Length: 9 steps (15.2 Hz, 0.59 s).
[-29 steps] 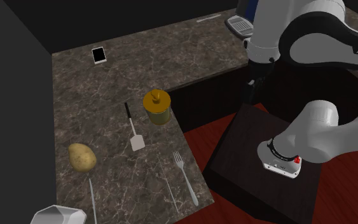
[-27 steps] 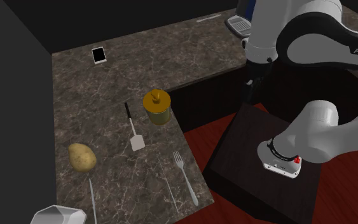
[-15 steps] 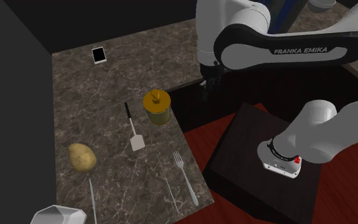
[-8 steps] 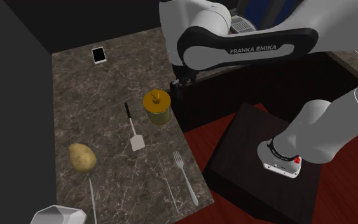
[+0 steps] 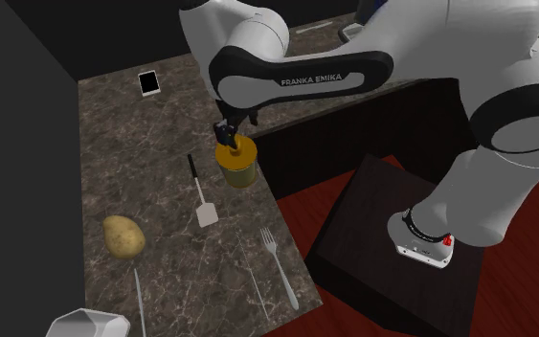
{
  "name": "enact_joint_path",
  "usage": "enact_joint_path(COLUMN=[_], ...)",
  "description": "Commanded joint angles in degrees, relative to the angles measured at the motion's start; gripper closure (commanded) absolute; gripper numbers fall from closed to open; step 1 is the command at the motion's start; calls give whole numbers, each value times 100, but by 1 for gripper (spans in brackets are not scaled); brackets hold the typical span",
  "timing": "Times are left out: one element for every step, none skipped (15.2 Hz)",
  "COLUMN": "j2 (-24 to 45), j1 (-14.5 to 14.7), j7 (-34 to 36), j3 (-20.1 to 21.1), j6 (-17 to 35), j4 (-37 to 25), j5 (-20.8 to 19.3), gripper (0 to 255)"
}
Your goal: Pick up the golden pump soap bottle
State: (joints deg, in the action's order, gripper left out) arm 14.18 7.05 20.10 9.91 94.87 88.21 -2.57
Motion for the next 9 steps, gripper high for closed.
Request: enact_joint_path(j2=[524,636,632,630,630,631,634,638,647], j1=[116,143,142,139,137,134,132,129,126], j7=[109,124,125,127,129,131,133,136,139], j3=[27,27,23,21,20,19,18,17,15], j6=[-147,-187,-108,-30,47,124,199,275,392], j4=[-700,-857,-774,-694,-617,-541,-468,-397,-289], j5=[-141,-169,-168,-168,-169,-170,-171,-172,-175], gripper=[0,0,0,0,0,0,0,0,0])
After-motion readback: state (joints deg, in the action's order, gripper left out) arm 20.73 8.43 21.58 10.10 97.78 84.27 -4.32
